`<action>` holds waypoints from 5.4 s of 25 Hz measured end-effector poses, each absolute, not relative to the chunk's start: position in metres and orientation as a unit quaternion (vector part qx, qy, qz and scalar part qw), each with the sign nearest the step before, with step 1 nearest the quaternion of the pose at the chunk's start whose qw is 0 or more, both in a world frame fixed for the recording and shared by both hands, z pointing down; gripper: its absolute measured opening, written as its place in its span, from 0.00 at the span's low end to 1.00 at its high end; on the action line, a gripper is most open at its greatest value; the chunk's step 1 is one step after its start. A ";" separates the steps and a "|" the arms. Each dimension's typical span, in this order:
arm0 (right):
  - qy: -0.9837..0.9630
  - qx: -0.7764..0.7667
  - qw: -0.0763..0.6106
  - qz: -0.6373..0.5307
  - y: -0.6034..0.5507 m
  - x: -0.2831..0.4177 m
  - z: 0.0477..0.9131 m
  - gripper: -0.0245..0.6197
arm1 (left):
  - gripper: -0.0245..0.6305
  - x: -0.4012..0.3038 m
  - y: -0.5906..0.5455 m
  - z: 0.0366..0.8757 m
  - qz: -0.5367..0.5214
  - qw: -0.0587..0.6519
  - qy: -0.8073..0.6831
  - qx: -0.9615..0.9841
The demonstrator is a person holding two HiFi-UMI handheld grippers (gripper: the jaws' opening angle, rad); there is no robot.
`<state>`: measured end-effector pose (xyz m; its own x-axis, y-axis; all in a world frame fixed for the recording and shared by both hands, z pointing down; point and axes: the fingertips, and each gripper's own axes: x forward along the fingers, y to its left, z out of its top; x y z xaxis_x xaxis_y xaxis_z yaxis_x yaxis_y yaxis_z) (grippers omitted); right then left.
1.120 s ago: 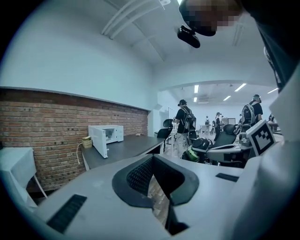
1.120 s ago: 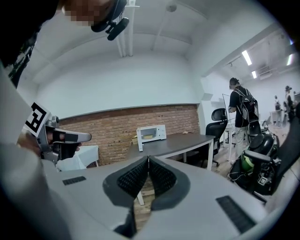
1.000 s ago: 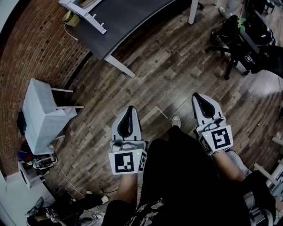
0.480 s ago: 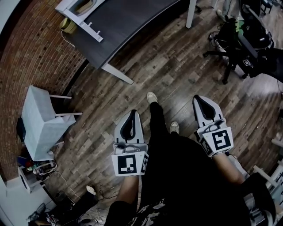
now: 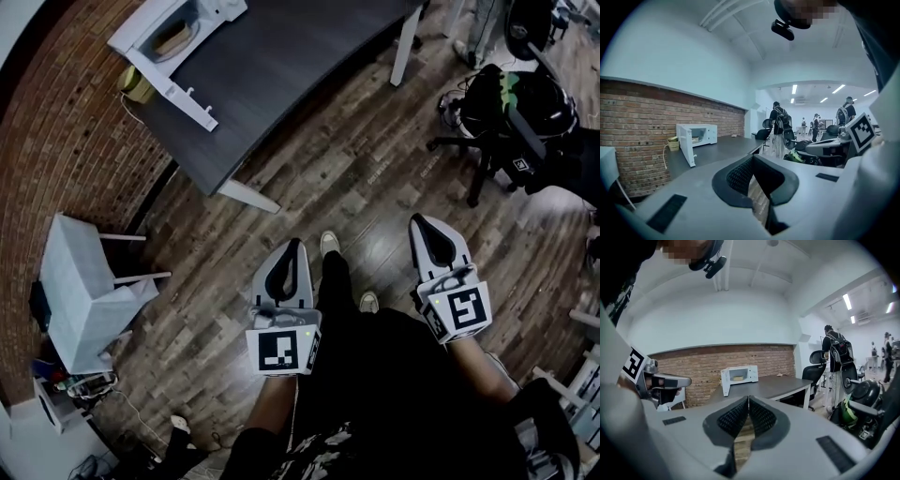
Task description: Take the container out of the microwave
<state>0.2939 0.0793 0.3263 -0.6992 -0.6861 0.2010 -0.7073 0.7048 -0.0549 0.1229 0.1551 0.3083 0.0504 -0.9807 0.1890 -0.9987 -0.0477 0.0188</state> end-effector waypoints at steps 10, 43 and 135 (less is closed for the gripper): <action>-0.918 0.377 0.100 0.073 0.003 0.218 0.311 0.14 | 0.05 0.054 0.076 0.290 0.047 0.079 -0.685 0.723; -0.936 0.330 0.107 0.056 -0.141 0.074 0.313 0.14 | 0.05 -0.061 -0.075 0.298 0.036 0.074 -0.705 0.705; -0.949 -0.100 0.192 -0.230 -0.455 -0.374 0.388 0.14 | 0.05 -0.324 -0.346 0.396 -0.006 0.200 -0.876 0.440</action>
